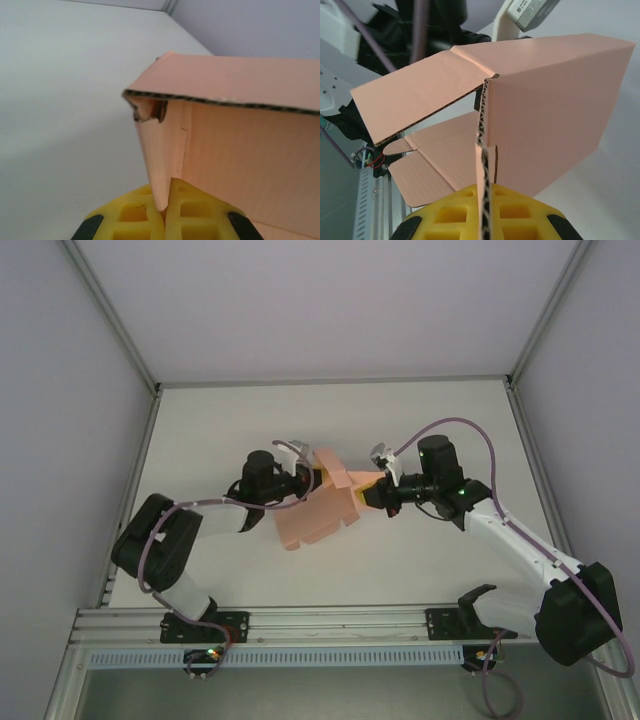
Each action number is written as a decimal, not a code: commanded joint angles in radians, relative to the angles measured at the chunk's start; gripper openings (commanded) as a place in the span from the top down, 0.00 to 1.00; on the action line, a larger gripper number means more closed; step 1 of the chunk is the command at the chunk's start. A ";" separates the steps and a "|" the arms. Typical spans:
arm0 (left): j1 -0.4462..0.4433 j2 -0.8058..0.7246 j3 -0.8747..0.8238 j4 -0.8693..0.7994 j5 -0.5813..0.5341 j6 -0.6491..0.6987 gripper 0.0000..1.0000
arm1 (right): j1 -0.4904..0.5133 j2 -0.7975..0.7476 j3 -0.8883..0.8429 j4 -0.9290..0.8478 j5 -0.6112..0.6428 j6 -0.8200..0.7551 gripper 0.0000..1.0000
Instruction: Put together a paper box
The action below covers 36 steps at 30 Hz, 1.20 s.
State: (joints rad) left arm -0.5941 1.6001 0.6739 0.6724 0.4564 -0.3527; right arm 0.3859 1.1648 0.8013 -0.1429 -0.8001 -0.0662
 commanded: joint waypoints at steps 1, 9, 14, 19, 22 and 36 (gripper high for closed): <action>-0.090 -0.073 0.089 -0.346 -0.341 0.153 1.00 | 0.003 -0.042 -0.005 -0.025 0.130 0.019 0.94; -0.139 -0.101 0.148 -0.607 -0.532 0.202 1.00 | 0.023 -0.200 -0.104 -0.019 0.638 -0.097 0.18; -0.159 -0.090 0.219 -0.755 -0.535 0.212 1.00 | 0.107 -0.218 -0.104 0.052 0.756 -0.320 0.12; -0.190 -0.052 0.247 -0.820 -0.552 0.209 1.00 | 0.161 -0.061 -0.058 0.084 0.717 -0.488 0.11; -0.191 -0.024 0.252 -0.829 -0.550 0.183 1.00 | 0.186 0.038 -0.039 0.122 0.667 -0.507 0.15; -0.178 0.067 0.229 -0.764 -0.471 0.112 1.00 | 0.203 0.320 -0.016 0.282 0.687 -0.594 0.51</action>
State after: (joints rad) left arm -0.7822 1.6371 0.9070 -0.0967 -0.0494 -0.1989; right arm 0.5835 1.4555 0.7567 0.0830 -0.1341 -0.6224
